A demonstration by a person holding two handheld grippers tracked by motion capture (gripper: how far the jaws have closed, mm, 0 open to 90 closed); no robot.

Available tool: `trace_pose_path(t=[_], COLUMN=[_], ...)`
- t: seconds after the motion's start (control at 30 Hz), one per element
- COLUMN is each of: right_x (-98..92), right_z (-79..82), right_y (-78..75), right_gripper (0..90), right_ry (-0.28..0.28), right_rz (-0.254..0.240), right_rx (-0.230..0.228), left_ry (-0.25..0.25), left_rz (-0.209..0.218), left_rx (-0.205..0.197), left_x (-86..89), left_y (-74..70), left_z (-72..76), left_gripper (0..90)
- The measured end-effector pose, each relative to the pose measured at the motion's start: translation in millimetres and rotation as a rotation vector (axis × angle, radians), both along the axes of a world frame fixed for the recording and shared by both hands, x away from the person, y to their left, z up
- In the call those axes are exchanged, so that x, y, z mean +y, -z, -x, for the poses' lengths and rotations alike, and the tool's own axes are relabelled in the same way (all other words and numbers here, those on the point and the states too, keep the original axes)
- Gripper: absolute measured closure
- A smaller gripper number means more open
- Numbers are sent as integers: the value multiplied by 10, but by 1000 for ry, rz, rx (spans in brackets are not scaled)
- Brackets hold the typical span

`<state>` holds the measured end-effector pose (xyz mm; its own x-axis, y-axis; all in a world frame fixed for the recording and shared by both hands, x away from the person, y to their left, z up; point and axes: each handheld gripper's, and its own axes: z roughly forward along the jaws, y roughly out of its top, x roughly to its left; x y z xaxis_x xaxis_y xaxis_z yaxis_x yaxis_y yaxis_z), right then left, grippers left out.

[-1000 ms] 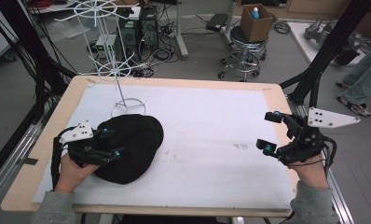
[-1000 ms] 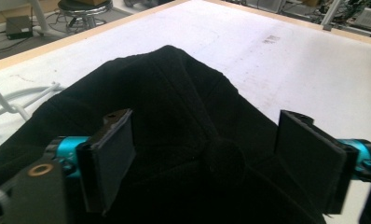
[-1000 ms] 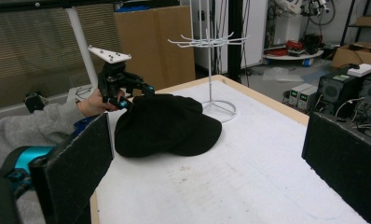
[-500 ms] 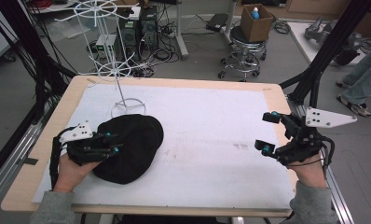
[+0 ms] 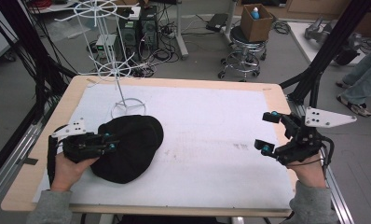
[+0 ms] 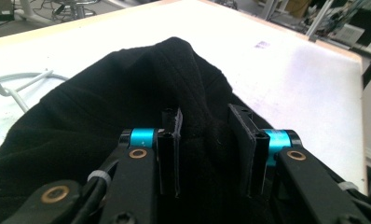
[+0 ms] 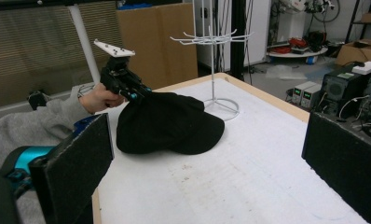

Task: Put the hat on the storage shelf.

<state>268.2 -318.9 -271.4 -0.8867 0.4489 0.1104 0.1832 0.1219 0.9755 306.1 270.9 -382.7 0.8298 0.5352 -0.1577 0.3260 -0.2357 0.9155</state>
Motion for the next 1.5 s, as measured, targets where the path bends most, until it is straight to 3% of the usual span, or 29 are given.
trace_pose_path(t=[0.4, 0.6, 0.7, 0.83, 0.93, 1.07, 1.2, 1.27, 1.5], right_x=[24, 45, 69, 100, 108, 117, 127, 126, 118], right_z=[-17, -29, -48, -58, -62, -65, -65, -68, -67], right_y=[6, 13, 26, 36, 39, 39, 35, 35, 34], right_gripper=[9, 9, 9, 9, 9, 9, 10, 10, 9], right_ry=[1, -3, -5, -11, -11, -3, 10, 16, 16], right_rz=[5, 9, 16, 26, 25, 27, 31, 34, 31], right_rx=[5, 9, 13, 16, 19, 16, -1, -4, -4], left_ry=[37, 83, 110, 129, 152, 182, 205, 217, 237], left_rz=[47, 31, 60, 44, 46, 102, 119, 116, 38], left_rx=[16, 22, 29, 19, 47, 44, 39, 36, 8], left_x=[35, 19, 26, 11, 8, 66, 99, 100, 1], left_y=[-103, -275, -342, -458, -563, -664, -784, -876, -1192], left_z=[10, 42, 57, 93, 102, 129, 129, 120, 155], left_gripper=[679, 682, 683, 685, 691, 696, 696, 696, 696])
